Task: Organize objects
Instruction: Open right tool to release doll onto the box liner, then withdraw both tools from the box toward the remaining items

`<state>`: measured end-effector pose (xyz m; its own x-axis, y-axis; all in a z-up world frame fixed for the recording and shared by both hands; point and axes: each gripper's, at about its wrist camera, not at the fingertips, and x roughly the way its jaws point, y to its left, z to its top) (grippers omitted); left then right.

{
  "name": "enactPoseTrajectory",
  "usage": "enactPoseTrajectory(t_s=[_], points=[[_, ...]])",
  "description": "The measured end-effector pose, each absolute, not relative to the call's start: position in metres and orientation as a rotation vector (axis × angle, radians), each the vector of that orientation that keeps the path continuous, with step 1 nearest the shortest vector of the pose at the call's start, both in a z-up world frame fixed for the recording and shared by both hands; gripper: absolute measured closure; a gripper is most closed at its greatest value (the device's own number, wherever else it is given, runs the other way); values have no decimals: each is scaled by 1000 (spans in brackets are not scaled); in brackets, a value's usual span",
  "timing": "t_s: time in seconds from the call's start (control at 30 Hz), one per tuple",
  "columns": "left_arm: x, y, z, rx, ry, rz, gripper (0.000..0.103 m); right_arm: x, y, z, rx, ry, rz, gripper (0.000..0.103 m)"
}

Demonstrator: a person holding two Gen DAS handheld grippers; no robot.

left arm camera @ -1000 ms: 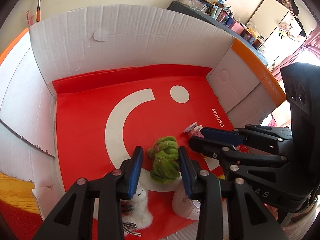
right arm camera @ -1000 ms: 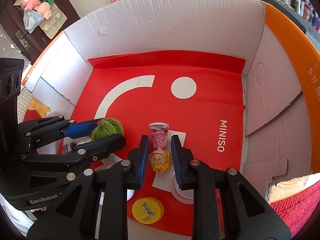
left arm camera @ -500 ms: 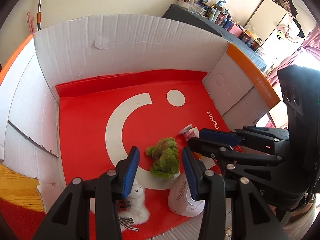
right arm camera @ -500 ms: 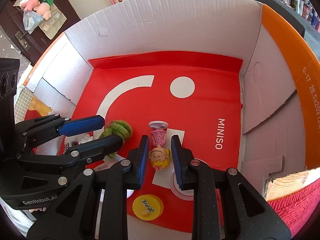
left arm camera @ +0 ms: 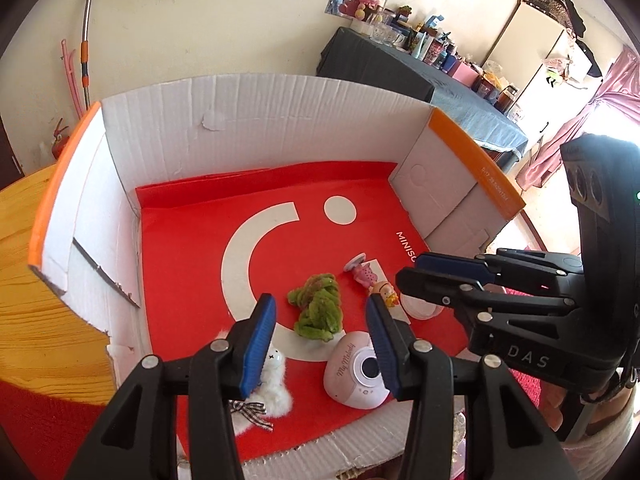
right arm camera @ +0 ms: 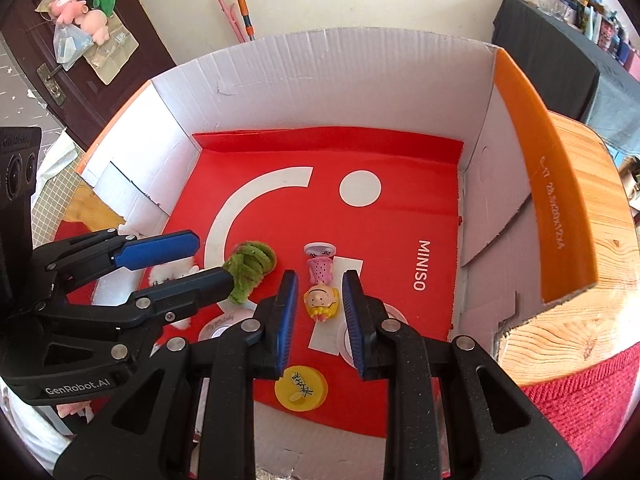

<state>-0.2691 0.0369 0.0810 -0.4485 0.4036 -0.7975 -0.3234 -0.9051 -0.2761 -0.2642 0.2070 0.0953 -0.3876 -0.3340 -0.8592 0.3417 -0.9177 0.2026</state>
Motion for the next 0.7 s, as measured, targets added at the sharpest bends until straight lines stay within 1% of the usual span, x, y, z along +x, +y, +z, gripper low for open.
enactPoseTrajectory(t_s=[0.13,0.37,0.43,0.5,0.53,0.57,0.6,0.63,0.7], points=[[-255,32,94,-1270,-96,2414,54,-255,210,107,1395,38,-2354,81],[-225,27,117,-1139,-29,2519,42,-231,212,126,1284,109,-2423,80],[-215,25,122,-1104,-21,2544,42,-224,213,130,1253,121,-2441,80],[-206,24,127,-1069,-2,2569,41,-218,214,135,1227,123,-2449,77],[-201,24,129,-1049,9,2582,40,-214,214,137,1211,130,-2457,71],[-197,23,131,-1031,17,2593,38,-210,215,139,1187,139,-2470,57],[-192,23,133,-1014,22,2602,37,-204,216,144,1154,148,-2488,46],[-188,22,134,-998,25,2611,37,-198,217,147,1117,161,-2507,31],[-178,21,137,-968,32,2625,36,-189,219,152,1075,186,-2539,31]])
